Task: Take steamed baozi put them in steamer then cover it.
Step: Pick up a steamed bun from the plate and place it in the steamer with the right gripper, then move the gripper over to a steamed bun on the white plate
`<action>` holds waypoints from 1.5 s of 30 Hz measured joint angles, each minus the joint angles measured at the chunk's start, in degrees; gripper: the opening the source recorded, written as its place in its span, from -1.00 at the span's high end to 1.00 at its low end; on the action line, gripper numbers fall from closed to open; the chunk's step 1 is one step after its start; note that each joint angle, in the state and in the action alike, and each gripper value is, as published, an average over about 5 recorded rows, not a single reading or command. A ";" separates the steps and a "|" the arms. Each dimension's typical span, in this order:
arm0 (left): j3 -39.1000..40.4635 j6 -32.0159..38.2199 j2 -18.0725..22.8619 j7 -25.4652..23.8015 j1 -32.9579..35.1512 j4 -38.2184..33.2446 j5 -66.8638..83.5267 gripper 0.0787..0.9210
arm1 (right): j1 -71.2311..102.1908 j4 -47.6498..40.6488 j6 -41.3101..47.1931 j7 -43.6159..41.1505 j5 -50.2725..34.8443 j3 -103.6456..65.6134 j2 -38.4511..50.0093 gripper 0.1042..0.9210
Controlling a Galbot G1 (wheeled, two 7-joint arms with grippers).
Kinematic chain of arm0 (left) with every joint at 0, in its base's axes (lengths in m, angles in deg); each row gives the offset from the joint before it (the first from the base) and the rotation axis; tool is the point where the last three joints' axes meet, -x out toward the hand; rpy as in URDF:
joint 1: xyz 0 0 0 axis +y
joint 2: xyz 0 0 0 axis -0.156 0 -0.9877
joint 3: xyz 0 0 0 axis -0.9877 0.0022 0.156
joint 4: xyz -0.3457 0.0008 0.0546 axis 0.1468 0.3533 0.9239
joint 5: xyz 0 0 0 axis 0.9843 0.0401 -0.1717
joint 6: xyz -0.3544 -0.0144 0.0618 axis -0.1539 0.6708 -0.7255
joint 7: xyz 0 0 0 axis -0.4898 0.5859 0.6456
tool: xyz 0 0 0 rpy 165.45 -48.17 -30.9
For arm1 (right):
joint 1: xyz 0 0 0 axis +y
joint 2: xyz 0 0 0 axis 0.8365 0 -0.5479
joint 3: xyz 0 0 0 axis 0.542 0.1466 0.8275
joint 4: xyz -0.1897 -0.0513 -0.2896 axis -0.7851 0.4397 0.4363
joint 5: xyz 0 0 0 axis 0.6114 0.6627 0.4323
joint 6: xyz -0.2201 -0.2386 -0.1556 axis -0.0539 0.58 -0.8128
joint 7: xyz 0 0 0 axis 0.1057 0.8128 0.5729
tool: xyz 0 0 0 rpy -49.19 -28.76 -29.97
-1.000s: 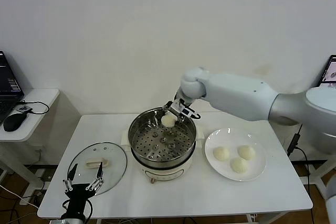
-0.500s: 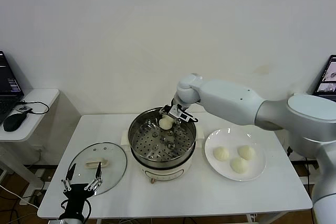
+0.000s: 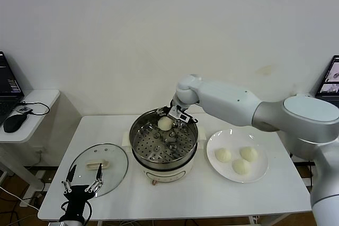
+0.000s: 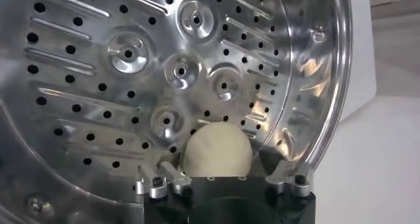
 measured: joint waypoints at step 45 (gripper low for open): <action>-0.13 -1.70 -3.14 -0.30 -0.77 0.35 0.29 -0.77 | 10.51 25.47 32.80 -9.36 -7.58 -11.13 40.76 -0.76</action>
